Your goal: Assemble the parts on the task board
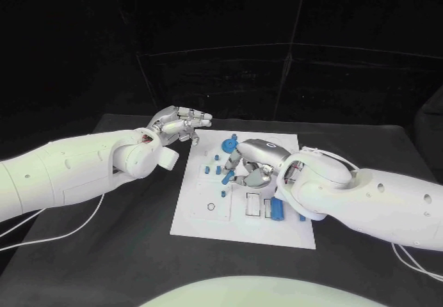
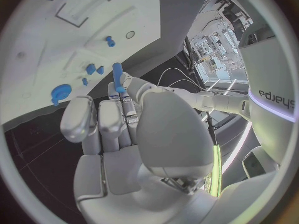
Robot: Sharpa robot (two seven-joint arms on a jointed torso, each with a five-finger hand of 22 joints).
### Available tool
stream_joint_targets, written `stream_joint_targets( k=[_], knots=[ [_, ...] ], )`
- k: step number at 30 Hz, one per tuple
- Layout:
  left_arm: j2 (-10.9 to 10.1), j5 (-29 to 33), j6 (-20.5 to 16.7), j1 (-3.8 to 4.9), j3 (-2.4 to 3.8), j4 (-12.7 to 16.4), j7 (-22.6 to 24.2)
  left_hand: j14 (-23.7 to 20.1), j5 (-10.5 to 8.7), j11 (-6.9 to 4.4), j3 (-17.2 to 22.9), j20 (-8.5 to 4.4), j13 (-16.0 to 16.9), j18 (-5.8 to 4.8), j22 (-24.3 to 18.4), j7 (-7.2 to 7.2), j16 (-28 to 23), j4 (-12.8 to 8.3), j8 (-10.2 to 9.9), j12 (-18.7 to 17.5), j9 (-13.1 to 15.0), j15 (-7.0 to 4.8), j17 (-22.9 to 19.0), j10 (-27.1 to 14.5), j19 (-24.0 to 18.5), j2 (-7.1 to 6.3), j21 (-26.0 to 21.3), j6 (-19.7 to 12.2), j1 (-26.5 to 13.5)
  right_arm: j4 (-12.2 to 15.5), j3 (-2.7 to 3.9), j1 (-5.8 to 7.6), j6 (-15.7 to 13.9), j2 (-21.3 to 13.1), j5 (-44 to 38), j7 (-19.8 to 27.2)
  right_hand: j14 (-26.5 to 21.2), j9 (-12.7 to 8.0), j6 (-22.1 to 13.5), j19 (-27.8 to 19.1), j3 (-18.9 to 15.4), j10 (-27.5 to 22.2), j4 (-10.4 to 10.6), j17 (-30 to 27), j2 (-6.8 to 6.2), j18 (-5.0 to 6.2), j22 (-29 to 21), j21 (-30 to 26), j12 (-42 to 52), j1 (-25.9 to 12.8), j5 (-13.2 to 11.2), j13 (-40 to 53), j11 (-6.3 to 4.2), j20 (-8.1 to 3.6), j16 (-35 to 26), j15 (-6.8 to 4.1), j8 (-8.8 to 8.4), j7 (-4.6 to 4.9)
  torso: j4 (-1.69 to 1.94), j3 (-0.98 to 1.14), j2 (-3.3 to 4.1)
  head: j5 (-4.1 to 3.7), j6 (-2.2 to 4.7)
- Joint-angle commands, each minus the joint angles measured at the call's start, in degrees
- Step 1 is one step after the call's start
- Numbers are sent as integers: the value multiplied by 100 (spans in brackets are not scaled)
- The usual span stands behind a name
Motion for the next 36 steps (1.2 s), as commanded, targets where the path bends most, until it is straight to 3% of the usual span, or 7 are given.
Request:
stream_joint_targets(
  k=[1, 3, 7, 12, 22, 36],
  knots=[
    [18, 20, 15, 11, 5, 11, 31, -23, 17, 13, -30, 3, -5, 107, 5, 2, -8, -11, -3, 23, -6, 12, -5, -37, -42, -22, -11, -22, -19, -88, -3, -56, 121, 171, 16, 244, 37, 2, -8, 32, 38, 208, -1, 7, 53, -89, 4, 21, 3, -42, 48, 7, -183, 11, 37, -15, -16, 27, 4, -3, 0, 60, -28],
    [26, 20, 14, 12, 5, 12, 32, -23, 17, 13, -30, 3, -5, 107, 5, 2, -8, -11, -3, 23, -6, 12, -5, -37, -42, -22, -11, -22, -19, -152, -5, -130, 182, 297, -26, 262, 37, 2, -7, 33, 40, 208, -2, 9, 54, -90, 7, 23, 3, -45, 54, 7, -183, 11, 38, -15, -16, 27, 8, 5, 3, 94, -48],
    [27, 20, 11, 12, 5, 14, 31, -23, 17, 13, -30, 3, -5, 107, 5, 2, -8, -11, -3, 23, -6, 12, -5, -37, -42, -22, -11, -22, -19, -282, -10, -253, 292, 486, -161, 295, 37, 2, -8, 31, 48, 206, -8, 11, 58, -89, 8, 25, 1, -53, 71, 9, -182, 10, 40, -15, -17, 28, -18, 17, 4, 192, -78],
    [27, 20, 10, 13, 6, 18, 34, -23, 17, 13, -30, 3, -5, 107, 5, 2, -8, -11, -3, 23, -6, 12, -5, -37, -42, -22, -11, -22, -19, -414, -18, -340, 427, 622, -343, 304, 36, 0, -20, 28, 60, 191, -22, 13, 57, -89, 9, 26, -9, -60, 89, 8, -178, 10, 44, -14, -24, 30, -19, 10, 4, 248, -111],
    [56, 20, 11, 13, 6, 2, 39, -23, 17, 13, -30, 3, -5, 107, 5, 2, -8, -11, -3, 23, -6, 12, -5, -37, -42, -22, -11, -22, -19, -657, -44, -437, 564, 882, -564, 311, 36, -2, -32, 23, 82, 176, -39, 23, 67, -88, 10, 27, -19, -67, 113, 7, -173, 9, 51, -10, -30, 35, 5, 13, 5, 272, -145],
    [77, 20, 21, 11, 6, -16, 43, -23, 17, 15, -28, 6, -5, 109, -3, 4, -3, -16, 1, 30, -5, 16, -2, -42, -45, -17, -20, -25, -14, -676, -58, -470, 894, 964, -834, 202, 36, -2, -33, 23, 88, 174, -42, 25, 72, -89, 15, 31, -21, -73, 119, 7, -171, 8, 53, -8, -30, 38, -11, 12, 0, 301, -176]
  ],
)
